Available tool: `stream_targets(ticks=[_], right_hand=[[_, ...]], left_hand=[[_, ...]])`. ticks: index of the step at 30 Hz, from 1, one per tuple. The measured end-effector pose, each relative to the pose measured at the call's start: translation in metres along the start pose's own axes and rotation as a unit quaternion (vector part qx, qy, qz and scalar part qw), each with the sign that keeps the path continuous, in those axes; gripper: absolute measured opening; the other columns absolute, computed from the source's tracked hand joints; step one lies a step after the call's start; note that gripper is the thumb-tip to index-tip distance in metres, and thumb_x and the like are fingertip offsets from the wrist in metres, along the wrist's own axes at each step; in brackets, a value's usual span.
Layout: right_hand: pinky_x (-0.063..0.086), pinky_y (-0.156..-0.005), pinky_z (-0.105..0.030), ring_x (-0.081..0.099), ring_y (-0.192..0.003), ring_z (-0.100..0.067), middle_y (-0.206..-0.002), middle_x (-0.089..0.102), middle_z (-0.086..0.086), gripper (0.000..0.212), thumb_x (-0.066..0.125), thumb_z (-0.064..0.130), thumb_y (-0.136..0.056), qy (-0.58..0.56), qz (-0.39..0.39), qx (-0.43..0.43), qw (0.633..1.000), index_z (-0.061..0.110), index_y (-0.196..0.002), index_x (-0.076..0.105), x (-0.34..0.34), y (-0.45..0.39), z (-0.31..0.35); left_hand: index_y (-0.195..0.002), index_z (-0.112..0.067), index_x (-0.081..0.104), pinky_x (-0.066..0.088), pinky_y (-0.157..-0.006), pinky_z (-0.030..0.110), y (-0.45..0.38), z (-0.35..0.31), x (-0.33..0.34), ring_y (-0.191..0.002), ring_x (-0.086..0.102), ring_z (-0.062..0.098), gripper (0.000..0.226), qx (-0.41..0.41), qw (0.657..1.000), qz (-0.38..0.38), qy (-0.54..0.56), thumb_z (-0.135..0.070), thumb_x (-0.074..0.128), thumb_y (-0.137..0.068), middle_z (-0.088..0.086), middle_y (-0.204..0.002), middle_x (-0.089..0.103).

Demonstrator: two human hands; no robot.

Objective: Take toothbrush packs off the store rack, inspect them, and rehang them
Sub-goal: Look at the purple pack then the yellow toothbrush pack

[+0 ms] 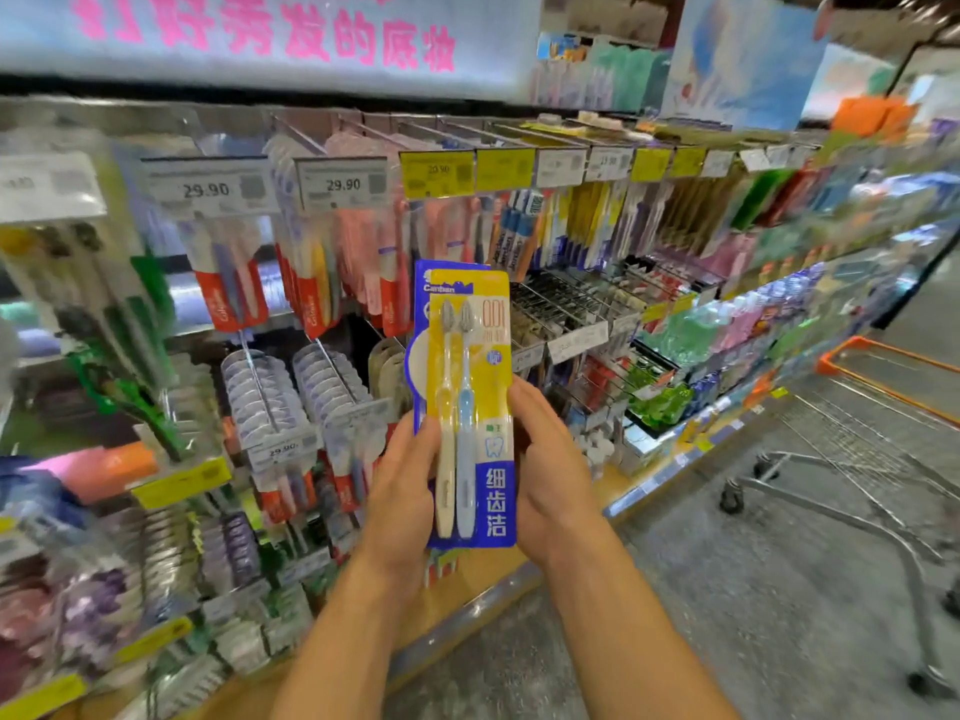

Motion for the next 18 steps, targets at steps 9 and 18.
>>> stream_targets(ticks=[9,18], right_hand=[[0.051,-0.098,-0.050,0.070,-0.092,-0.027,-0.100,0.074,-0.014,0.018,0.058,0.017,-0.101,0.070,-0.005,-0.029,0.997,0.009,-0.107,0.073,-0.025,-0.070,0.040],[0.057,-0.081,-0.040,0.070,-0.084,-0.021,-0.093,0.076,-0.007,0.016,0.059,0.019,-0.101,0.111,-0.043,-0.062,0.991,0.011,-0.107,0.072,-0.063,-0.105,0.086]], left_hand=[[-0.127,-0.033,0.065,0.060,-0.078,0.033,-0.067,0.021,0.033,-0.100,0.077,0.017,0.029,0.021,0.999,0.006,0.030,-0.033,0.046,-0.105,-0.003,-0.114,0.078],[-0.112,-0.041,0.071,0.062,-0.069,0.029,-0.108,0.031,0.084,-0.093,0.077,0.014,0.027,0.008,1.000,0.016,0.022,-0.031,0.046,-0.106,-0.006,-0.106,0.080]])
Point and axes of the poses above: each hand's wrist, its own y-axis away from the middle knuckle, its own x-axis out of the palm, z = x × y, the point moved 2 cm from there along -y, towards the middle knuckle
